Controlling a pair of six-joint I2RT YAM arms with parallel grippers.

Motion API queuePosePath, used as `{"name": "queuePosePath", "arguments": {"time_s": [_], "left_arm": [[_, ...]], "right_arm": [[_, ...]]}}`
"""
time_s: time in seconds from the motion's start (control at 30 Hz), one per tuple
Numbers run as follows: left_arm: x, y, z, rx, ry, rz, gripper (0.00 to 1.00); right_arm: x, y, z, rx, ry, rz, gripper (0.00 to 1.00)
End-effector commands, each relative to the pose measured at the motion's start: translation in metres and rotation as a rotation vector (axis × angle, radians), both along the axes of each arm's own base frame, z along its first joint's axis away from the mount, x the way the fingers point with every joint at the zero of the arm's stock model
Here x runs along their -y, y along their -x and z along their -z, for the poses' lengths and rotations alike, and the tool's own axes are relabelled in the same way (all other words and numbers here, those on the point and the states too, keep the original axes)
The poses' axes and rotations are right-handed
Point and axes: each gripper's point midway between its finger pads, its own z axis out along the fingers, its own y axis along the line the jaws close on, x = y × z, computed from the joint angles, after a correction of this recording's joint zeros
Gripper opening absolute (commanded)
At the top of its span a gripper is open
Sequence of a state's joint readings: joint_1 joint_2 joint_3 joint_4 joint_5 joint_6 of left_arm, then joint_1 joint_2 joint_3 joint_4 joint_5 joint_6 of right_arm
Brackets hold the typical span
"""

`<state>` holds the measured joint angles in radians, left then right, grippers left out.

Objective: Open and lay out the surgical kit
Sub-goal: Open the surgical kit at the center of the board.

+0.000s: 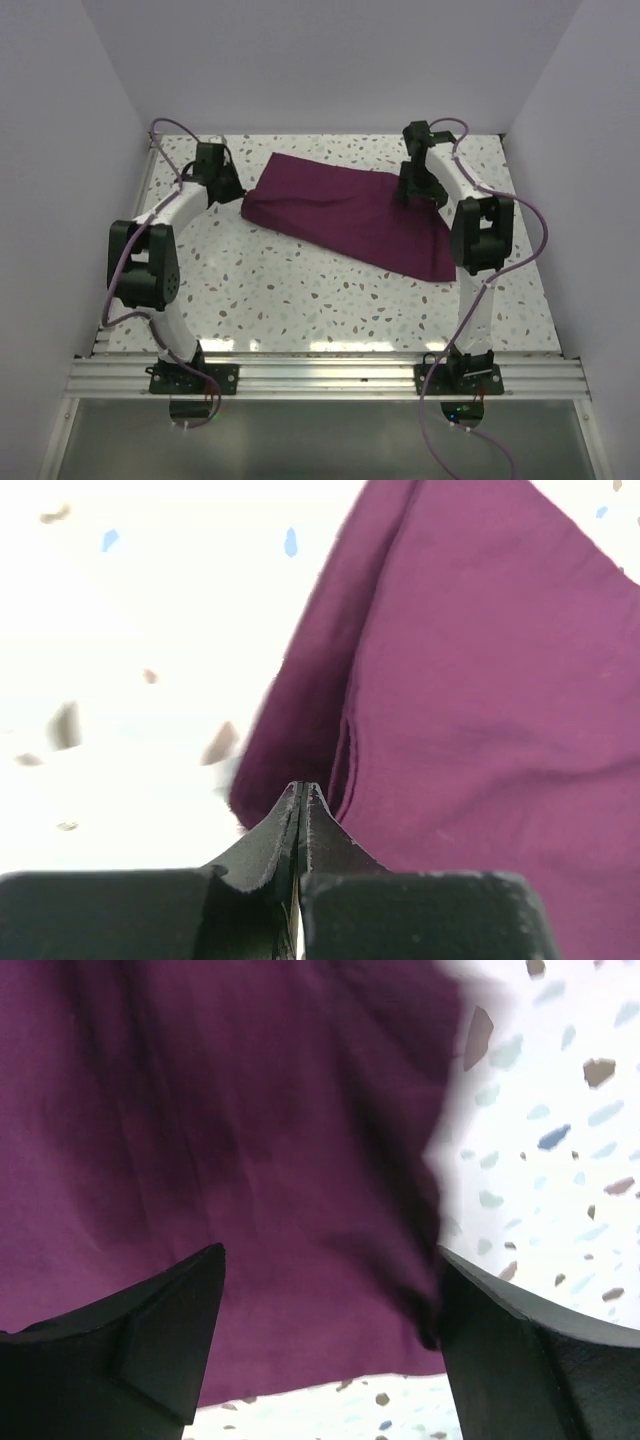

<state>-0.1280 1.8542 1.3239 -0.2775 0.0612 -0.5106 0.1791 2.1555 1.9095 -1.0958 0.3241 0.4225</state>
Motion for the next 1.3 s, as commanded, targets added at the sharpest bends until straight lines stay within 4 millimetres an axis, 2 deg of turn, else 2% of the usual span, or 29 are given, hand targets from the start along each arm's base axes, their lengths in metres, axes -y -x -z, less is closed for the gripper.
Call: {"name": "queuePosePath", "arguments": {"time_s": [0.0, 0.03, 0.07, 0.1, 0.2, 0.23, 0.37, 0.47, 0.5, 0.6, 0.7, 0.83, 0.97, 1.0, 1.03, 1.1, 1.13, 1.17, 1.2, 1.27], "left_arm": [[-0.032, 0.014, -0.019, 0.039, -0.119, -0.029, 0.0], [-0.034, 0.018, -0.02, 0.038, -0.126, -0.03, 0.0], [-0.039, 0.022, -0.026, 0.05, -0.126, -0.04, 0.0], [-0.043, 0.03, -0.02, 0.033, -0.129, -0.048, 0.0], [-0.051, 0.047, -0.019, 0.022, -0.137, -0.063, 0.0], [-0.053, 0.053, -0.019, 0.016, -0.144, -0.062, 0.0], [-0.059, 0.066, -0.017, -0.009, -0.167, -0.071, 0.0], [-0.062, 0.074, -0.015, -0.023, -0.178, -0.082, 0.0], [-0.063, 0.077, -0.015, -0.027, -0.181, -0.088, 0.0], [-0.068, 0.091, -0.012, -0.051, -0.182, -0.119, 0.0], [-0.068, 0.111, -0.012, -0.08, -0.155, -0.156, 0.0], [-0.066, 0.137, -0.031, -0.057, -0.109, -0.196, 0.0], [-0.065, 0.146, -0.044, -0.03, -0.095, -0.202, 0.0], [-0.067, 0.146, -0.044, -0.031, -0.103, -0.203, 0.0], [-0.067, 0.142, -0.045, -0.021, -0.107, -0.202, 0.0], [-0.066, 0.134, -0.036, -0.039, -0.118, -0.186, 0.19], [-0.065, 0.125, -0.041, -0.023, -0.115, -0.184, 0.31], [-0.065, 0.119, -0.041, -0.026, -0.115, -0.183, 0.52], [-0.063, 0.114, -0.034, -0.052, -0.113, -0.179, 0.56], [-0.06, 0.1, -0.045, -0.032, -0.1, -0.173, 0.62]], "right_arm": [[0.0, -0.021, -0.009, 0.038, 0.002, 0.001, 0.84], [0.001, -0.023, -0.007, 0.034, -0.001, 0.006, 0.84], [0.003, -0.029, -0.013, 0.056, 0.0, 0.014, 0.85], [0.006, -0.031, -0.014, 0.061, 0.002, 0.022, 0.86], [0.024, -0.037, -0.015, 0.077, -0.011, 0.075, 0.87], [0.038, -0.038, -0.011, 0.07, -0.013, 0.115, 0.86], [0.076, -0.027, 0.01, 0.011, 0.024, 0.227, 0.86], [0.083, -0.022, 0.02, -0.014, 0.045, 0.251, 0.86], [0.098, -0.019, 0.021, -0.018, 0.065, 0.287, 0.86], [0.099, -0.021, 0.023, -0.028, 0.063, 0.291, 0.87], [0.096, -0.024, 0.014, -0.001, 0.045, 0.291, 0.87], [0.094, -0.02, 0.004, 0.029, 0.028, 0.269, 0.87], [0.092, -0.02, -0.01, 0.065, 0.012, 0.237, 0.87], [0.091, -0.023, -0.018, 0.095, 0.001, 0.226, 0.87], [0.088, -0.023, -0.018, 0.099, -0.01, 0.217, 0.87], [0.08, -0.03, -0.027, 0.152, -0.064, 0.202, 0.87], [0.077, -0.03, -0.026, 0.158, -0.085, 0.201, 0.87], [0.072, -0.032, -0.028, 0.176, -0.112, 0.194, 0.86], [0.07, -0.041, -0.03, 0.217, -0.132, 0.192, 0.84], [0.067, -0.045, -0.03, 0.234, -0.154, 0.191, 0.73]]}}
